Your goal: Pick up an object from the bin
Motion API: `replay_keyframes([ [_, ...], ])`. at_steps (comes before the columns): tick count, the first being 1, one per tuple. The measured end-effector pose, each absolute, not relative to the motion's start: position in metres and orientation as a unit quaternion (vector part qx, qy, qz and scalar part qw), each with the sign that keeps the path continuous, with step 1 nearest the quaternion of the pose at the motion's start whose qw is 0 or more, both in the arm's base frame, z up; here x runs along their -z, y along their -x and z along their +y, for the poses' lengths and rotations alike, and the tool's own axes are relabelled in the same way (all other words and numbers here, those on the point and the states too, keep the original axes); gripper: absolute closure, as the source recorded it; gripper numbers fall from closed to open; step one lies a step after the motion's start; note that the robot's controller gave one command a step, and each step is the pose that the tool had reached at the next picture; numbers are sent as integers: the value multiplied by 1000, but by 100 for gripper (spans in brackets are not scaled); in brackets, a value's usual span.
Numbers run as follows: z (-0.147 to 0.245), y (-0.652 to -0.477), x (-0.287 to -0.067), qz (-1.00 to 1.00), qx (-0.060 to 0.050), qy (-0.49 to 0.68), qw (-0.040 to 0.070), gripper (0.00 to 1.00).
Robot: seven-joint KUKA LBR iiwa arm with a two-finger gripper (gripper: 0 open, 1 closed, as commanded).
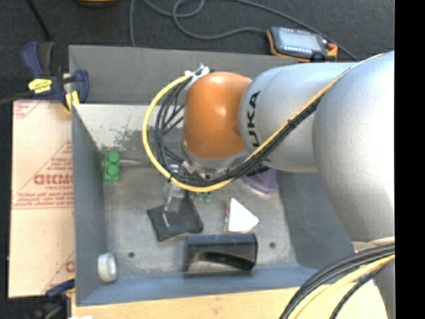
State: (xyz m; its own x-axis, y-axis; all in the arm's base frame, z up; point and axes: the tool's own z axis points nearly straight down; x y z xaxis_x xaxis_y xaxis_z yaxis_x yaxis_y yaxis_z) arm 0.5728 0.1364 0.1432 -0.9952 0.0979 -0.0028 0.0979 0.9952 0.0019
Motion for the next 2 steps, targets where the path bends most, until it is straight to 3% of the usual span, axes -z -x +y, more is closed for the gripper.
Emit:
replay_keyframes([
  [1,136,-573,-143,999,-1,-50,1,100],
  [2,151,-559,-177,999,0,-51,-1,100],
])
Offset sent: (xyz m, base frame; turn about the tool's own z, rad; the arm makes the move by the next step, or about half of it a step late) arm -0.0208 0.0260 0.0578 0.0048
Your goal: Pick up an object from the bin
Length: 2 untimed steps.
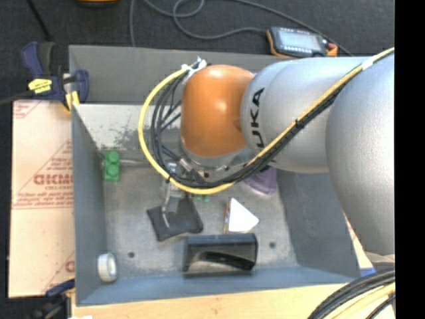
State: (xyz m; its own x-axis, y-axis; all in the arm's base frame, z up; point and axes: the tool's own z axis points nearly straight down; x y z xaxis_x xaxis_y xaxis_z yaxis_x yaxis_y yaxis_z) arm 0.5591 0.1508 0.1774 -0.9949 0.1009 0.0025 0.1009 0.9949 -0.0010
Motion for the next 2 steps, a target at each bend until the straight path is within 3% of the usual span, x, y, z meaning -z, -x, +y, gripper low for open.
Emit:
replay_keyframes([
  [1,157,-579,-225,-999,1,55,-3,0],
  [2,156,-578,-224,-998,1,55,-2,0],
])
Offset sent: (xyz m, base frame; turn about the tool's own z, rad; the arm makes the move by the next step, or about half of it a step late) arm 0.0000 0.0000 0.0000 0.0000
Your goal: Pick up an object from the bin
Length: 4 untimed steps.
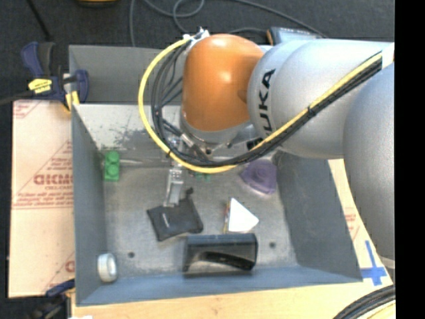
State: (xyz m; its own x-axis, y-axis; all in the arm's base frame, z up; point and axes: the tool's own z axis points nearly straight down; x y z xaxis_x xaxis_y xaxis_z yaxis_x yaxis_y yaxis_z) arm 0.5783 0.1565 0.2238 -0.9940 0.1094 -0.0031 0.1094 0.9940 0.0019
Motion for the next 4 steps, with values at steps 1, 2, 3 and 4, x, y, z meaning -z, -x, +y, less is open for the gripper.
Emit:
replay_keyframes([
  [1,134,-574,-181,1000,-1,-23,4,0],
  [2,112,-554,-113,1000,0,2,3,0],
  [3,73,-554,-75,995,0,103,2,100],
  [4,73,-554,-75,995,-1,102,2,100],
])
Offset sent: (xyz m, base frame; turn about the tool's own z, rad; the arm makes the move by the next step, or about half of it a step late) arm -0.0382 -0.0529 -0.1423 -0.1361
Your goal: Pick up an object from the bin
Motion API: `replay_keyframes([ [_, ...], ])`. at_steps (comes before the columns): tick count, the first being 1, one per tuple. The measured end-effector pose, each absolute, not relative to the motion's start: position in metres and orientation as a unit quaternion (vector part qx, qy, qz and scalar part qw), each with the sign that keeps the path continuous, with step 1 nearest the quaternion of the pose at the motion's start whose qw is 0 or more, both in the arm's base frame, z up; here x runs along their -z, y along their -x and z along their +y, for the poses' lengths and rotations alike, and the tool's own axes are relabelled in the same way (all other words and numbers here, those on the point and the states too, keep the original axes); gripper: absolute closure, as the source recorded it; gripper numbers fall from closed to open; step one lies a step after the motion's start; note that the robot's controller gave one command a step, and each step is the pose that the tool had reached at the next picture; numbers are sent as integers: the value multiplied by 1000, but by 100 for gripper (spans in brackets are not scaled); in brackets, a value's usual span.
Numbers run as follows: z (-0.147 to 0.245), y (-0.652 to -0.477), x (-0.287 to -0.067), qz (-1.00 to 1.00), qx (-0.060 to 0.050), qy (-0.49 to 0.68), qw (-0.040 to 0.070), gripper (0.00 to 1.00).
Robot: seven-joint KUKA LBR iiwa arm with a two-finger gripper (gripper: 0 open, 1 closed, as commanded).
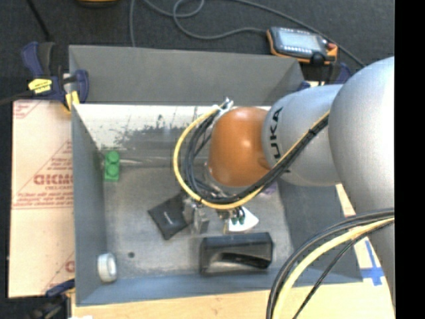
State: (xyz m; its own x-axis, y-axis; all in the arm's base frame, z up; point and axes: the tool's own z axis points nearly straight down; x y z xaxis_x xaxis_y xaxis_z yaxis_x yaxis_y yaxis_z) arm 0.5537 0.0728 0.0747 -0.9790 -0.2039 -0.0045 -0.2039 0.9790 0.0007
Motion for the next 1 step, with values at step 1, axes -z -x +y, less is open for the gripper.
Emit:
replay_keyframes([
  [1,68,-534,-127,996,-1,86,-2,100],
])
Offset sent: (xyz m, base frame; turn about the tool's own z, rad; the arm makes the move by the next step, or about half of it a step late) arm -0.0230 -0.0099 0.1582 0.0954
